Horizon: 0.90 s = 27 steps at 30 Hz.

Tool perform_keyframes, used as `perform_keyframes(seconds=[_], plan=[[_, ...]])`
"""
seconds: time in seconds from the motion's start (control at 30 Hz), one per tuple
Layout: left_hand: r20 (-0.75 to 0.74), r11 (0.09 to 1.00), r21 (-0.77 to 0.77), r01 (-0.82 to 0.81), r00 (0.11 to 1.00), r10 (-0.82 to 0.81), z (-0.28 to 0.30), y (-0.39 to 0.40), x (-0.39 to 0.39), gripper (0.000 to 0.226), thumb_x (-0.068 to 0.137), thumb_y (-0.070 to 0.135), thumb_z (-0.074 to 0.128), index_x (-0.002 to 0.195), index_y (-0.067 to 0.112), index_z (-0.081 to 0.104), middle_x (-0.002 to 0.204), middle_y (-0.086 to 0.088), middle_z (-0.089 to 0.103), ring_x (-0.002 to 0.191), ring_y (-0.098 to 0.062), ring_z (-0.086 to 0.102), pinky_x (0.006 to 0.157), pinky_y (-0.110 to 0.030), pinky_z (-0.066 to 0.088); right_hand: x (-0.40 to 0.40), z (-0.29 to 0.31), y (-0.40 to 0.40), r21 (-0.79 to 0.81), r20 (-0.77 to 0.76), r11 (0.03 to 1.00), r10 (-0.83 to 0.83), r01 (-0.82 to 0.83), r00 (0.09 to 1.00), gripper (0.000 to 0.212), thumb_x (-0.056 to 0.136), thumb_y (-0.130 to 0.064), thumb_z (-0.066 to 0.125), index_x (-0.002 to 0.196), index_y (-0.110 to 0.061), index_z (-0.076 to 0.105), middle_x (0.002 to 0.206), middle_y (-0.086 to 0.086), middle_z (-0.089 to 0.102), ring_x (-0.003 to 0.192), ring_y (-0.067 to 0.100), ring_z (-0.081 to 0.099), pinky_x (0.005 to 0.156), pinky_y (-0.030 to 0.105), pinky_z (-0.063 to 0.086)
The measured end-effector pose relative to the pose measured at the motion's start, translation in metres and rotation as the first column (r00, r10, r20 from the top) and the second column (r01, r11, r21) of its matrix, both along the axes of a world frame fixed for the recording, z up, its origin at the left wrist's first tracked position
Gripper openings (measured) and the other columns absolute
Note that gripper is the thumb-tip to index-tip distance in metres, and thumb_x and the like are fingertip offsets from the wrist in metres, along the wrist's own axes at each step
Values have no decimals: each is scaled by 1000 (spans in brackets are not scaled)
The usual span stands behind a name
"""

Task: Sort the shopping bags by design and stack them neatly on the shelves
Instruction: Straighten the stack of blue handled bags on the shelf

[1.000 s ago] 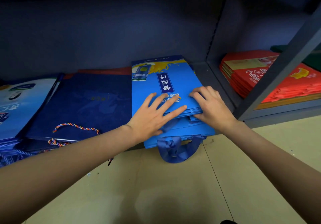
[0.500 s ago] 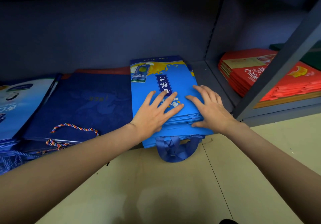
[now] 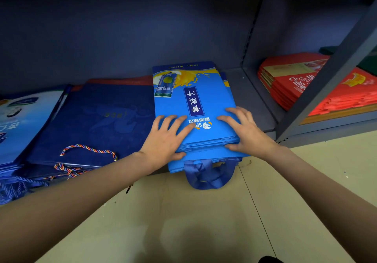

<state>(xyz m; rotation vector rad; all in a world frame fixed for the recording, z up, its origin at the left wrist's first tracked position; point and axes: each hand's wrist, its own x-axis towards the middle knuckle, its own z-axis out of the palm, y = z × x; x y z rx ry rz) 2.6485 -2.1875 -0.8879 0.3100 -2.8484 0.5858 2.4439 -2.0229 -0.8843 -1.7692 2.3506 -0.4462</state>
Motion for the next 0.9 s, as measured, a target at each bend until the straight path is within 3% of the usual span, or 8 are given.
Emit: perform_keyframes(seconds=[0.13, 0.23, 0.33, 0.5, 0.63, 0.77, 0.83, 0.9], plan=[[62, 990, 110, -91, 994, 85, -1, 4, -1, 96, 45, 53, 81, 127, 22, 41, 124, -11, 59, 107, -36, 58, 89, -52, 45, 1, 0, 0, 107, 224, 984, -166, 146, 960, 91, 72, -22, 81, 144, -31, 26, 154, 1, 0, 138, 26, 22, 107, 37, 33], [119, 933, 279, -227, 972, 201, 4, 14, -1, 92, 58, 52, 78, 138, 28, 39, 142, -8, 42, 128, -36, 40, 101, -56, 35, 2, 2, -1, 154, 233, 976, -186, 152, 955, 95, 70, -22, 82, 144, -34, 23, 155, -1, -6, 137, 27, 27, 104, 34, 35], [222, 764, 519, -384, 923, 313, 1, 16, 1, 89, 79, 50, 66, 148, 35, 12, 156, -4, -1, 143, -31, -6, 116, -51, 8, -1, 12, -8, 255, 231, 957, -202, 141, 952, 107, 67, -22, 84, 147, -38, 13, 155, 3, -11, 137, 32, 27, 105, 36, 34], [291, 542, 714, -444, 892, 347, 10, 15, 0, 102, 76, 41, 74, 148, 38, 2, 155, -5, -21, 139, -38, -25, 115, -49, 10, -12, 29, -28, 474, 134, 876, -172, 89, 976, 125, 64, -23, 86, 147, -42, -6, 154, 12, -13, 140, 37, 16, 112, 47, 28], [243, 710, 490, -507, 861, 447, 10, 32, -1, 97, 77, 52, 68, 150, 31, 9, 157, -14, -4, 141, -44, -8, 112, -53, 17, -3, 26, -16, 383, 80, 913, -180, 137, 980, 118, 69, -27, 83, 149, -38, -3, 154, 8, -19, 140, 36, 11, 111, 46, 28], [119, 941, 181, -287, 956, 269, -1, 33, 5, 108, 38, 64, 83, 127, 8, 59, 133, -16, 54, 124, -40, 48, 94, -58, 42, 14, 20, 8, 295, -188, 953, -14, 70, 982, 116, 68, -51, 76, 150, -32, -4, 153, 8, -24, 142, 30, -10, 116, 47, 7], [174, 943, 173, -283, 951, 254, -4, 34, 7, 114, 40, 70, 79, 133, 10, 53, 136, -13, 52, 125, -37, 49, 98, -56, 40, 19, 16, 11, 329, -225, 942, 18, 59, 974, 119, 67, -55, 75, 149, -32, -8, 154, 8, -24, 143, 31, -12, 116, 48, 4], [217, 926, 203, -319, 937, 275, -2, 37, 5, 116, 59, 73, 69, 150, 17, 23, 154, -12, 25, 139, -37, 27, 110, -55, 23, 21, 14, 6, 360, -242, 931, 31, 60, 970, 119, 69, -53, 75, 149, -29, -10, 154, 7, -23, 143, 32, -12, 115, 49, 6]])
